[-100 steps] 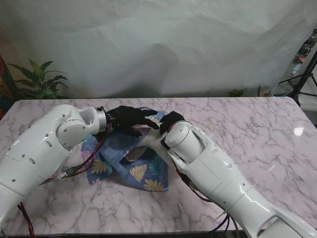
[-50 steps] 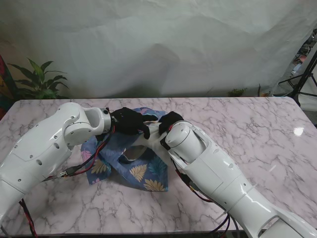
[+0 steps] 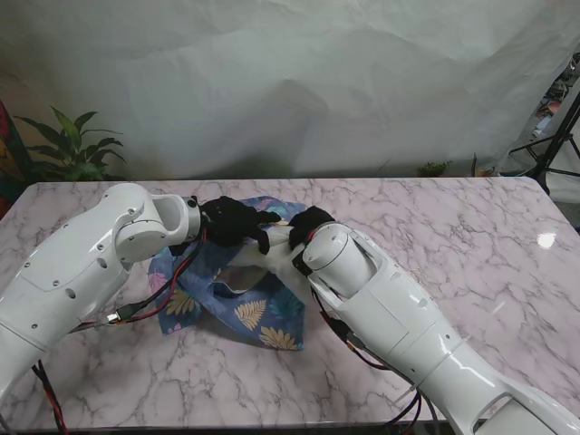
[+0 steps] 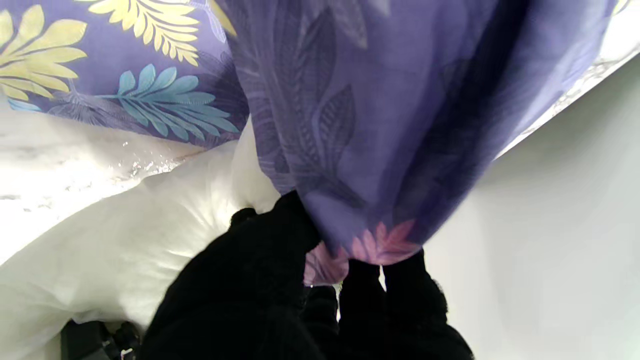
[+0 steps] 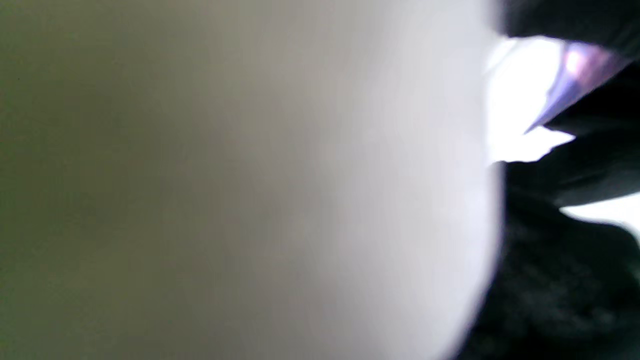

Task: Put a pillowcase on a pillow

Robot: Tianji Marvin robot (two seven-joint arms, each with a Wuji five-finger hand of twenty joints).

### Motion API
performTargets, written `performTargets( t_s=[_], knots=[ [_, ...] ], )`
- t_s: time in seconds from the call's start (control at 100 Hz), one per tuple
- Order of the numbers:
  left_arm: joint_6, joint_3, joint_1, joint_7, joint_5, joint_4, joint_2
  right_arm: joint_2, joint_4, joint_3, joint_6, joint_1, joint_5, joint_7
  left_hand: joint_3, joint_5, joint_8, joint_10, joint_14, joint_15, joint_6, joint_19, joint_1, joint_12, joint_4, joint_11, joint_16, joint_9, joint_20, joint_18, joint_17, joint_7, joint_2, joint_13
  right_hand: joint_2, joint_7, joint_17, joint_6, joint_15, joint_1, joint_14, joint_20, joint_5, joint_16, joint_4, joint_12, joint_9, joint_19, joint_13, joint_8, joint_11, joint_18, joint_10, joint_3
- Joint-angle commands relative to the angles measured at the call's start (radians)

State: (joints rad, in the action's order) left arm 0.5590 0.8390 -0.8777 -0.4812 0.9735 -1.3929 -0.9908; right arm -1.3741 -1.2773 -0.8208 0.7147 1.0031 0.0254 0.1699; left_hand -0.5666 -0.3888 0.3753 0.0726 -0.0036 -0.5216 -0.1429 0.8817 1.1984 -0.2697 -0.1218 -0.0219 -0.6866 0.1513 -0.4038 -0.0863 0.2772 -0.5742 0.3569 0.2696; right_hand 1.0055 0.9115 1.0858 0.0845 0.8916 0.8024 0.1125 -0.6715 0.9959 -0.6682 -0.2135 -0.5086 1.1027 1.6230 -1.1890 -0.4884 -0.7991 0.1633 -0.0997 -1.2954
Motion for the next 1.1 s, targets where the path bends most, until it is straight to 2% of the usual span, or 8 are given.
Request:
performTargets(
  t_s=[0.0, 0.08, 0.22, 0.38, 0.62, 0.77, 0.97, 1.09],
  knots=[
    [0.011, 0.005, 0.011, -0.015, 0.022, 0.013, 0.017, 0.0, 0.001, -0.001, -0.003, -0.008, -0.007, -0.006, -0.08, 0.049, -0.034, 0.034, 0.011, 0.031, 0.09, -0.087, 0.077, 0.066, -0.007, 0.034, 0.05, -0.05, 0.031, -0.024, -0.052, 0.05, 0.043, -0.069, -0.155, 0.099, 0.063, 0.052, 0.179, 0.11, -0.046, 0.013, 0.059, -0.008, 0.068, -0.012, 0.011, 0.04, -0.119, -0.042, -0.071, -0.336, 0.03, -0.208],
    [0.026, 0.017, 0.007, -0.02, 0.03, 0.011, 0.019, -0.001, 0.006, 0.002, -0.006, -0.011, -0.011, -0.009, -0.093, 0.118, -0.07, 0.05, 0.016, 0.063, 0.095, -0.151, -0.018, 0.141, 0.049, 0.046, 0.09, -0.059, 0.007, -0.037, -0.09, 0.108, -0.004, -0.116, -0.157, 0.099, 0.063, 0.052, 0.176, 0.112, -0.046, 0.014, 0.058, -0.008, 0.066, -0.012, 0.009, 0.038, -0.119, -0.042, -0.071, -0.334, 0.028, -0.207],
    [0.041, 0.051, -0.01, -0.004, 0.048, 0.008, 0.02, -0.001, 0.01, 0.006, -0.008, -0.014, -0.013, -0.014, 0.124, 0.148, -0.074, 0.063, 0.051, 0.125, 0.094, -0.18, -0.292, 0.204, 0.05, 0.052, 0.143, -0.067, -0.024, 0.041, -0.137, 0.147, -0.04, -0.151, -0.158, 0.099, 0.063, 0.052, 0.173, 0.111, -0.046, 0.015, 0.057, -0.008, 0.063, -0.013, 0.009, 0.036, -0.119, -0.042, -0.073, -0.332, 0.03, -0.206],
    [0.033, 0.103, -0.04, 0.013, 0.034, 0.005, 0.016, 0.0, 0.011, 0.007, -0.009, -0.015, -0.019, -0.019, 0.58, 0.108, -0.017, 0.04, 0.088, 0.164, 0.076, -0.193, -0.349, 0.171, 0.079, 0.047, 0.172, -0.059, -0.088, 0.11, -0.154, 0.175, -0.343, -0.128, -0.158, 0.099, 0.063, 0.052, 0.172, 0.112, -0.046, 0.016, 0.055, -0.01, 0.063, -0.012, 0.007, 0.035, -0.12, -0.043, -0.072, -0.331, 0.029, -0.206],
    [0.045, 0.135, -0.047, 0.007, -0.052, 0.04, 0.016, -0.002, 0.014, 0.008, -0.011, -0.016, -0.025, -0.02, 0.553, 0.218, -0.06, 0.036, 0.148, 0.183, 0.11, -0.178, -0.345, 0.029, 0.087, 0.004, 0.197, -0.05, -0.098, 0.151, -0.097, 0.297, -0.202, 0.007, -0.157, 0.1, 0.063, 0.052, 0.17, 0.112, -0.044, 0.016, 0.054, -0.012, 0.063, -0.012, 0.008, 0.035, -0.12, -0.044, -0.073, -0.331, 0.029, -0.207],
    [-0.035, 0.124, -0.066, 0.094, -0.137, 0.104, -0.008, -0.004, 0.014, 0.007, -0.017, -0.015, -0.032, -0.016, 0.171, 0.245, -0.062, 0.004, 0.083, -0.008, 0.155, 0.093, -0.231, -0.249, 0.074, -0.319, 0.074, 0.255, -0.14, 0.094, 0.144, 0.42, -0.084, 0.345, -0.158, 0.1, 0.063, 0.053, 0.17, 0.111, -0.045, 0.017, 0.054, -0.013, 0.063, -0.012, 0.008, 0.035, -0.12, -0.045, -0.074, -0.33, 0.031, -0.207],
    [-0.127, 0.102, -0.096, 0.217, -0.21, 0.136, -0.045, -0.006, 0.014, 0.006, -0.019, -0.015, -0.036, -0.012, 0.293, 0.033, -0.044, -0.079, -0.029, -0.296, 0.338, 0.422, -0.13, -0.57, 0.06, -0.467, -0.138, 0.722, -0.22, 0.06, 0.385, 0.074, -0.016, 0.645, -0.157, 0.101, 0.063, 0.054, 0.169, 0.111, -0.045, 0.017, 0.055, -0.013, 0.064, -0.012, 0.009, 0.035, -0.12, -0.045, -0.074, -0.329, 0.031, -0.207],
    [-0.189, 0.097, -0.118, 0.226, -0.271, 0.114, -0.059, -0.006, 0.015, 0.008, -0.021, -0.016, -0.039, -0.013, 0.271, -0.037, -0.041, -0.05, -0.05, -0.39, 0.287, 0.498, -0.14, -0.634, 0.057, -0.548, -0.218, 0.736, -0.238, 0.079, 0.422, 0.055, -0.008, 0.69, -0.158, 0.101, 0.063, 0.054, 0.168, 0.111, -0.045, 0.017, 0.055, -0.014, 0.064, -0.012, 0.009, 0.035, -0.12, -0.045, -0.073, -0.329, 0.032, -0.206]
  ],
)
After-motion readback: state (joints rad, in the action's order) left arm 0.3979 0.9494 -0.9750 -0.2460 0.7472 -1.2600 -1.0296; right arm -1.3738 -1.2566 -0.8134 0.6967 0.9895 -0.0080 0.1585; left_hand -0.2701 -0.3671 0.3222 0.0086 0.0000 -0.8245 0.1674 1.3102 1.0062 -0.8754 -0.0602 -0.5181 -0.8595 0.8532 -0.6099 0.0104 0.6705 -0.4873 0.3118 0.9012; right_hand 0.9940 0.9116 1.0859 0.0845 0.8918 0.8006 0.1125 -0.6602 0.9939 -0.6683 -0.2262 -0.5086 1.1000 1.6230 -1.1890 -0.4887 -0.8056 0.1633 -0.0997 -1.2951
